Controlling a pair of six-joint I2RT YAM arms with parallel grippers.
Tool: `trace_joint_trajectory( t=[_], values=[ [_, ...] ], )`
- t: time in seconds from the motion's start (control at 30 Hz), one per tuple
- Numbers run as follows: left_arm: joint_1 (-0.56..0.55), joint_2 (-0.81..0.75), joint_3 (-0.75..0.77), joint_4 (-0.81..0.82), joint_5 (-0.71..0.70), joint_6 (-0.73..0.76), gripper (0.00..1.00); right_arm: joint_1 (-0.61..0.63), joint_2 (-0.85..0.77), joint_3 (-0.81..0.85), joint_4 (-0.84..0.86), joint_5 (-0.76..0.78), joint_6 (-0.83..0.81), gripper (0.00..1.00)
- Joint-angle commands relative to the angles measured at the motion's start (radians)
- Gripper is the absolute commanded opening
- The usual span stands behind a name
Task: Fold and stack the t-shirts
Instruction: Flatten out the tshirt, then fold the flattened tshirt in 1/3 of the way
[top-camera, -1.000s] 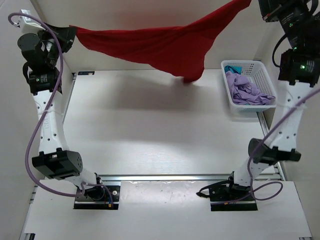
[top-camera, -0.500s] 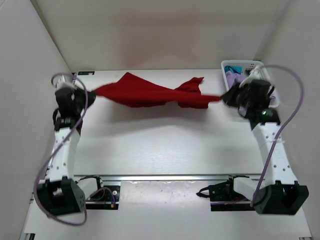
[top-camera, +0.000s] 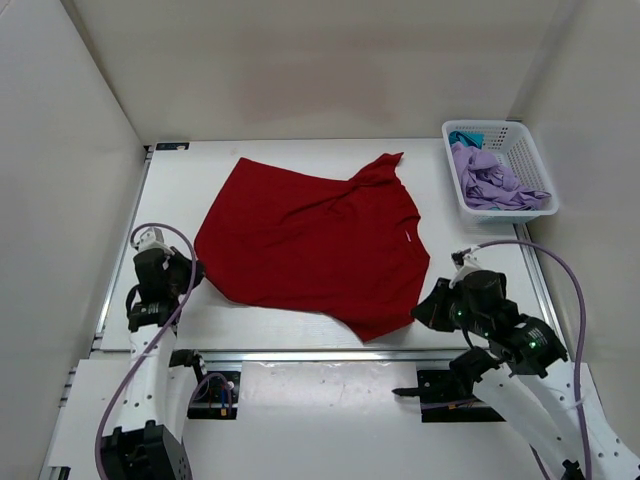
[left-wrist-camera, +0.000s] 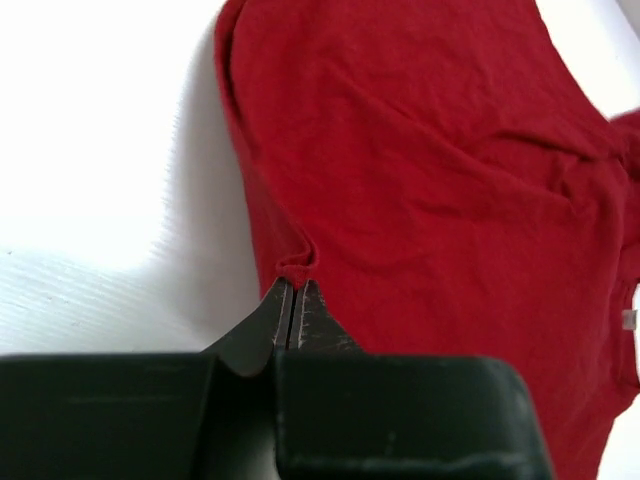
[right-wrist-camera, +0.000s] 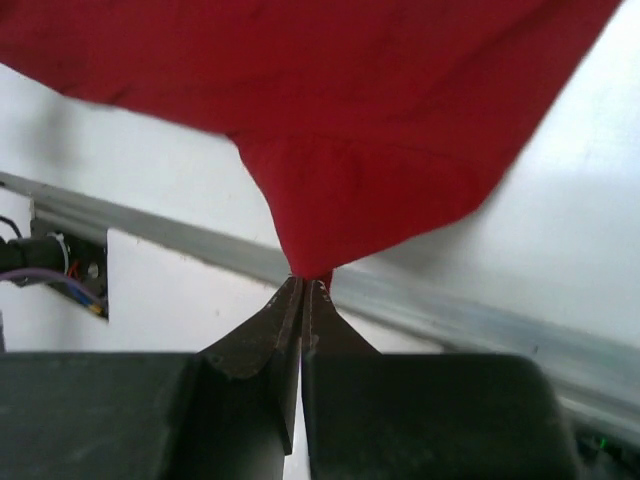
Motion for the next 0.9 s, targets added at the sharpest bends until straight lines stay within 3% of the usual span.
trace_joint_trajectory(
  t=[0.0,0.2,0.33,0.43,0.5,0.57,0.6,0.87],
  values=[
    [0.0,-0.004,0.052,-0.06,0.012,0.056,0.0,0.081,-0.011,0.001,-0.106,0.051,0.143,0.0],
    [-0.009,0.054,0.135,-0.066,-0.016,0.075,0.0,0.126,-0.075,0.032,-0.151,0.058,0.232,0.0],
    [0.046,0.121,0.095,0.066,0.111,-0.031,0.0,0.124,-0.01,-0.026,-0.018,0.13,0.203,0.0],
    [0.086,0.227,0.075,0.162,0.159,-0.103,0.0,0.041,0.182,-0.044,0.177,0.111,0.082,0.0],
    [0.089,0.286,0.086,0.199,0.151,-0.131,0.0,-0.117,0.294,-0.019,0.283,-0.015,-0.022,0.0],
    [0.1,0.329,0.1,0.234,0.13,-0.169,0.0,-0.379,0.404,-0.01,0.409,-0.216,-0.105,0.0],
    [0.091,0.348,0.12,0.245,0.115,-0.175,0.0,-0.464,0.458,-0.007,0.461,-0.244,-0.128,0.0],
    [0.035,0.606,0.267,0.344,0.033,-0.226,0.0,-0.435,0.866,0.226,0.561,-0.127,-0.142,0.0]
  ],
)
